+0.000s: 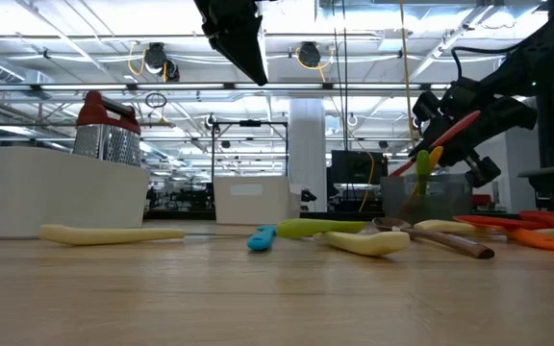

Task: Pick & Place Kitchen Items
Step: Put the pink spatula into the black bin

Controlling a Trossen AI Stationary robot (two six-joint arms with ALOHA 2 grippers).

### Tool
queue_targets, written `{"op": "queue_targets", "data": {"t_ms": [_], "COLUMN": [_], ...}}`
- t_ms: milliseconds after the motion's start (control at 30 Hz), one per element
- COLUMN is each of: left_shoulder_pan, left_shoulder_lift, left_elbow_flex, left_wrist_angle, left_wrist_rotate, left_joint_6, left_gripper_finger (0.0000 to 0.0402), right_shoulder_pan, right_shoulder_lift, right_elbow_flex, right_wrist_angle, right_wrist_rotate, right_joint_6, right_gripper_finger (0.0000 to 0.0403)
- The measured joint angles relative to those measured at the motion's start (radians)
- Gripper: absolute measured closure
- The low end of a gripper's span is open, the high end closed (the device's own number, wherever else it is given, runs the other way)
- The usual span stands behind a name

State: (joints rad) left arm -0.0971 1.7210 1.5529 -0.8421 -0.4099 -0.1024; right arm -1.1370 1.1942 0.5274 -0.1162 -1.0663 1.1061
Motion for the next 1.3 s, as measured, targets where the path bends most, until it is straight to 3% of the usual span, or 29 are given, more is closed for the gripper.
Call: {"op": "queue_targets", "data": {"t_ms": [333, 600, 767, 933, 1300], "left_shoulder_pan": [0.0, 0.0, 0.0, -0.001, -0.003], "left_shoulder_lift": [0.0, 0.0, 0.0, 0.0, 0.0], "left_elbow_flex": [0.0, 0.0, 0.0, 0.0, 0.0], "left_wrist_angle": [-0.002, -0.003, -0.004, -0.004, -0.009], "left_wrist_rotate": [0.0, 0.0, 0.0, 0.0, 0.026], "left_joint_6": [-0.004, -0.002, -0.004, -0.005, -0.008], "left_gripper_finger": [0.038, 0.038, 0.038, 0.038, 0.038], "right_shoulder_pan": [0.0, 0.0, 0.0, -0.001, -0.015], "right_shoulder_lift": [-0.016, -0.126, -0.198, -0.235, -0.23], "right_elbow_flex": [0.0, 0.0, 0.0, 0.0, 0.0], "right_wrist_angle": [-0.031, -0.043, -0.166, -0.331, -0.317], "right_wrist_rotate": [0.02, 0.038, 0.09, 0.19, 0.203], "right_joint_6": [-0.056, -0.016, -0.014, -0.069, -0.139], "right_gripper_finger": [0.0384, 0.0392, 0.0398, 0.0394, 0.0373]}}
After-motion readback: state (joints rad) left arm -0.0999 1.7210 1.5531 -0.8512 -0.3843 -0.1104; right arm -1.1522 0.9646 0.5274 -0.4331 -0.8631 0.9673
